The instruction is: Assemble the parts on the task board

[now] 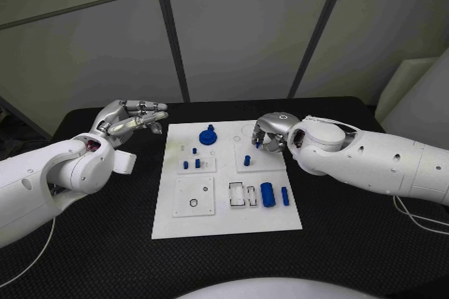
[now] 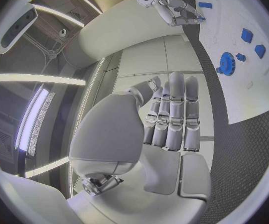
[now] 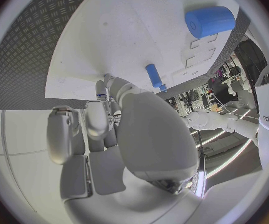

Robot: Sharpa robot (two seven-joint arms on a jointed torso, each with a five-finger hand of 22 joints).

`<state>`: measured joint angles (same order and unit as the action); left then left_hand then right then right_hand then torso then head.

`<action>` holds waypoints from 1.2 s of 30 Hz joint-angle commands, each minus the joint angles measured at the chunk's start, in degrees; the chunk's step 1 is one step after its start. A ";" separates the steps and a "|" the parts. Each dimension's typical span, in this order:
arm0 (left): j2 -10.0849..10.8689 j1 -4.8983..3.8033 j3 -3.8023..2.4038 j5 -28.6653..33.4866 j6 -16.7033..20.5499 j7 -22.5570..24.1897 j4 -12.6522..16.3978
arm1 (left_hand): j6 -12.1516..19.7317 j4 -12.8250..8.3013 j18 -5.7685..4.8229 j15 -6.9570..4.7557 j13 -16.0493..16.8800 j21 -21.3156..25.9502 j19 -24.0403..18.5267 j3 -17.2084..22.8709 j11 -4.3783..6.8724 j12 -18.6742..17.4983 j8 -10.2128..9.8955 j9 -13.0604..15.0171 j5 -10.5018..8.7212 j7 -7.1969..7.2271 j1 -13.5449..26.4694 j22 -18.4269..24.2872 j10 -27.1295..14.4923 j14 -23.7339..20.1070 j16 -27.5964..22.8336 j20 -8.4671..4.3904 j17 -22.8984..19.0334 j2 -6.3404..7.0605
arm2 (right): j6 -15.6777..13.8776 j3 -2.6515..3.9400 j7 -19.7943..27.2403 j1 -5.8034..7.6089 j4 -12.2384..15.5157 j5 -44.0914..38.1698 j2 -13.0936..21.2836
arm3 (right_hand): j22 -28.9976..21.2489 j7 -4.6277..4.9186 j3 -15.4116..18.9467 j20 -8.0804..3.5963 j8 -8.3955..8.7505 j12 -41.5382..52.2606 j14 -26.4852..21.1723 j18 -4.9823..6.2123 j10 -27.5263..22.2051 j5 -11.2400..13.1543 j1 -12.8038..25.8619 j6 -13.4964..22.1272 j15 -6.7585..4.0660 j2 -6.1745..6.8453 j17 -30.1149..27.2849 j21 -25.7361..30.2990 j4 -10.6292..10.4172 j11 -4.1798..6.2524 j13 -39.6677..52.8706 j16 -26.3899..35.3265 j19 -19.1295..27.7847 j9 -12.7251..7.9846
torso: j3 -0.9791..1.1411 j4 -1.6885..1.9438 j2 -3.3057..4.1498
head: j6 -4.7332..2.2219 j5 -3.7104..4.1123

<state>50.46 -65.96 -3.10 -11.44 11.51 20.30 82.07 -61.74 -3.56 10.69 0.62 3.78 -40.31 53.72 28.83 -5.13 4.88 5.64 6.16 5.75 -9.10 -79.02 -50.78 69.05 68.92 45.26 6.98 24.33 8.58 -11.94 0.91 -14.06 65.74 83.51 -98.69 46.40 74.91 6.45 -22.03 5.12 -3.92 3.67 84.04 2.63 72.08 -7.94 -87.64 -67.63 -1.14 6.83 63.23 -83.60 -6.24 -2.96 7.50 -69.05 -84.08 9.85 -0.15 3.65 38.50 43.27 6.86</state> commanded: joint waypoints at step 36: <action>-0.86 0.19 0.01 1.70 -0.78 0.09 0.61 | -0.36 -0.19 -0.20 0.01 0.05 0.00 0.31 -0.26 -0.13 0.31 0.18 0.05 0.33 0.04 -0.02 0.01 0.37 0.62 -0.36 -0.18 -0.10 -0.52 | -5.64 0.24 2.54 -3.43 13.27 4.61 -4.74 | 10.90 -0.13 -1.24 -0.69 0.10 -0.19 1.44 -1.16 0.14 0.28 1.66 -0.39 -0.67 0.16 -0.49 -0.73 0.36 0.07 -0.57 0.23 -3.00 -0.01 | -0.25 -0.01 0.15 | 0.85 -5.53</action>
<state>49.69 -65.71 -3.04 -10.96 11.34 20.15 82.50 -61.73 -3.56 10.69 0.62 3.77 -40.31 53.72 28.84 -5.13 4.88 5.64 6.17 5.74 -9.10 -79.03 -50.79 69.05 69.32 45.26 6.98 24.30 8.58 -19.22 1.15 -12.31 62.48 96.99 -93.62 41.81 74.90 6.15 -23.06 4.71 -3.80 3.67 84.05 1.74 72.27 -7.62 -86.68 -67.71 -1.55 6.93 62.77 -84.26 -5.85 -2.77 6.96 -69.05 -84.08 9.77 -0.40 3.75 38.61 43.96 1.81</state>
